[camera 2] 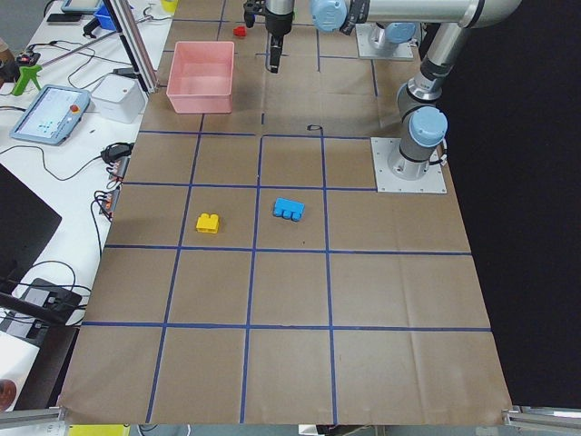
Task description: Put all blocks into box
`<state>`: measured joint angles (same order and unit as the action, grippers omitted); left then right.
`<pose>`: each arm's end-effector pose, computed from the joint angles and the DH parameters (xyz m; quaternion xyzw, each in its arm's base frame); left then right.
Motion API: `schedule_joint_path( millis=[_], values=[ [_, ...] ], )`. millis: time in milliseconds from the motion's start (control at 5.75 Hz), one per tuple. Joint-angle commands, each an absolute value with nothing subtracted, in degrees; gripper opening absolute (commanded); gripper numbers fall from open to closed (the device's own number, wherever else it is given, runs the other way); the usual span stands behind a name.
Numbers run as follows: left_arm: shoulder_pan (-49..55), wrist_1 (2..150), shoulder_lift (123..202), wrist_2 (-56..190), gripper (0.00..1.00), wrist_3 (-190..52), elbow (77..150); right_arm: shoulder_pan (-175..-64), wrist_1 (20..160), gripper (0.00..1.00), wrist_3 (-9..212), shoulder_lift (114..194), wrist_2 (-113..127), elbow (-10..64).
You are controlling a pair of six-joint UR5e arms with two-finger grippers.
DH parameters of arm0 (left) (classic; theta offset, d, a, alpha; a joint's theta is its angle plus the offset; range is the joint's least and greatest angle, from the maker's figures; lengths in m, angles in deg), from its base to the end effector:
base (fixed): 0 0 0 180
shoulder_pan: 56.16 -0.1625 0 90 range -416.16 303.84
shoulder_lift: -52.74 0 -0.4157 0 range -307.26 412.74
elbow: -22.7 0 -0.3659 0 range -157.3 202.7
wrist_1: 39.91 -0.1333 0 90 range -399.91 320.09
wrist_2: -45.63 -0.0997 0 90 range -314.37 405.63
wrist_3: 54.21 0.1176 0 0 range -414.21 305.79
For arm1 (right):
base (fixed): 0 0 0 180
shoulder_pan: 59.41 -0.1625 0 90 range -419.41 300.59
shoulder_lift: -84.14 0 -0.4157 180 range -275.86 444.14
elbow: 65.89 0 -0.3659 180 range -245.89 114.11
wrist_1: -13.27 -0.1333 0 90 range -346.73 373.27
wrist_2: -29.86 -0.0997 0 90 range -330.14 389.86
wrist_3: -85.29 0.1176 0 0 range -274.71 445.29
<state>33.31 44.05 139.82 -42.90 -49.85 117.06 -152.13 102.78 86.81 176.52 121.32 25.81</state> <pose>-0.1321 -0.4547 0.4593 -0.0339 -0.9985 0.0406 0.0111 0.1515 -0.4420 0.4650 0.0104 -0.9999 0.0021 0.0127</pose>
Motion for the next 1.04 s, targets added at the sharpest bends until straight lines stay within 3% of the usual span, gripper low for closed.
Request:
schedule_joint_path(
  millis=[0,174,522,870],
  values=[
    [31.7,44.6,139.7,-43.1,1.00,-49.4,117.1,-152.3,102.6,1.00,86.9,176.5,121.1,25.8],
    [27.6,45.2,139.1,-43.1,1.00,-46.2,117.2,-152.3,102.5,1.00,87.0,176.5,121.3,25.8],
    [9.5,48.1,136.7,-43.3,1.00,-22.1,120.4,-151.2,102.7,1.00,86.5,176.6,121.4,26.1],
    [-13.0,47.5,135.9,-43.1,1.00,5.6,125.2,-137.0,102.4,1.00,75.1,178.4,121.4,28.0]
  ],
)
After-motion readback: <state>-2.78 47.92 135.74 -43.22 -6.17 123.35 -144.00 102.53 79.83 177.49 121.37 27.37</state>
